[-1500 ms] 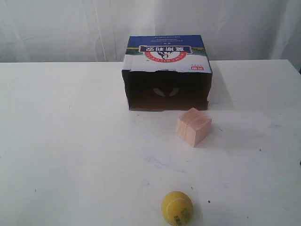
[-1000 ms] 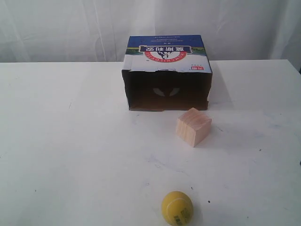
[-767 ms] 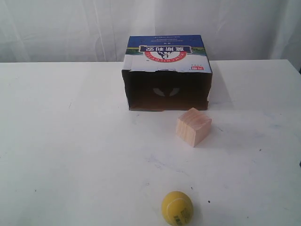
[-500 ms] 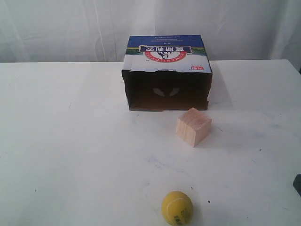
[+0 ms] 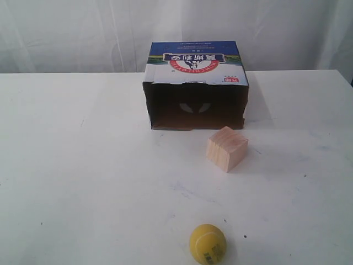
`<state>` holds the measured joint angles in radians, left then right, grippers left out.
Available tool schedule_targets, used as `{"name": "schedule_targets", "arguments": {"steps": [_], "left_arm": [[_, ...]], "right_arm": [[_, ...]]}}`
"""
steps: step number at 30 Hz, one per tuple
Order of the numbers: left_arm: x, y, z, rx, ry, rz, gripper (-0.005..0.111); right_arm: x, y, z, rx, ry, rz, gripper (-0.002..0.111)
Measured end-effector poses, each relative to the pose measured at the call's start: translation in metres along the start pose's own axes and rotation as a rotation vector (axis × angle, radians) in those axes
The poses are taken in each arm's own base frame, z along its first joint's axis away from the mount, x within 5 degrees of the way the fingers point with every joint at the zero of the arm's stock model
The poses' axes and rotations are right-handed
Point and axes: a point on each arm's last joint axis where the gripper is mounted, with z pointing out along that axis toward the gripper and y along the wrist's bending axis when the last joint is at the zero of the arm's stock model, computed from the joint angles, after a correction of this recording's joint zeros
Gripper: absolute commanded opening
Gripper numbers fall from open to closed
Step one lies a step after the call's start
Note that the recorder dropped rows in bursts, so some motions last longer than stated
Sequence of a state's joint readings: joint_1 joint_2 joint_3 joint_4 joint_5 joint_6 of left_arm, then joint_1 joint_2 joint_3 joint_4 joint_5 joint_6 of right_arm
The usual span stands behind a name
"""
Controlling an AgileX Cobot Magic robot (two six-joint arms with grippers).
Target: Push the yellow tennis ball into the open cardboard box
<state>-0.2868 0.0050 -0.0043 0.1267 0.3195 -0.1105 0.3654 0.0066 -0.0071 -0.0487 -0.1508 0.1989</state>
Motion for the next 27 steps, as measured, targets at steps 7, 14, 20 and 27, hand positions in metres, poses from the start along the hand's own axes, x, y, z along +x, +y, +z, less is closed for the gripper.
{"name": "schedule_targets", "arguments": {"steps": [7, 14, 20, 27], "left_arm": [[0.0, 0.0, 0.0, 0.0, 0.0, 0.0, 0.0], [0.0, 0.0, 0.0, 0.0, 0.0, 0.0, 0.0], [0.0, 0.0, 0.0, 0.0, 0.0, 0.0, 0.0], [0.0, 0.0, 0.0, 0.0, 0.0, 0.0, 0.0]], "right_arm": [[-0.001, 0.0, 0.0, -0.001, -0.007, 0.0, 0.0], [-0.037, 0.006, 0.0, -0.014, -0.098, -0.001, 0.0], [-0.089, 0.013, -0.003, -0.012, -0.133, -0.005, 0.0], [-0.11, 0.016, 0.011, 0.008, 0.023, 0.062, 0.0]]}}
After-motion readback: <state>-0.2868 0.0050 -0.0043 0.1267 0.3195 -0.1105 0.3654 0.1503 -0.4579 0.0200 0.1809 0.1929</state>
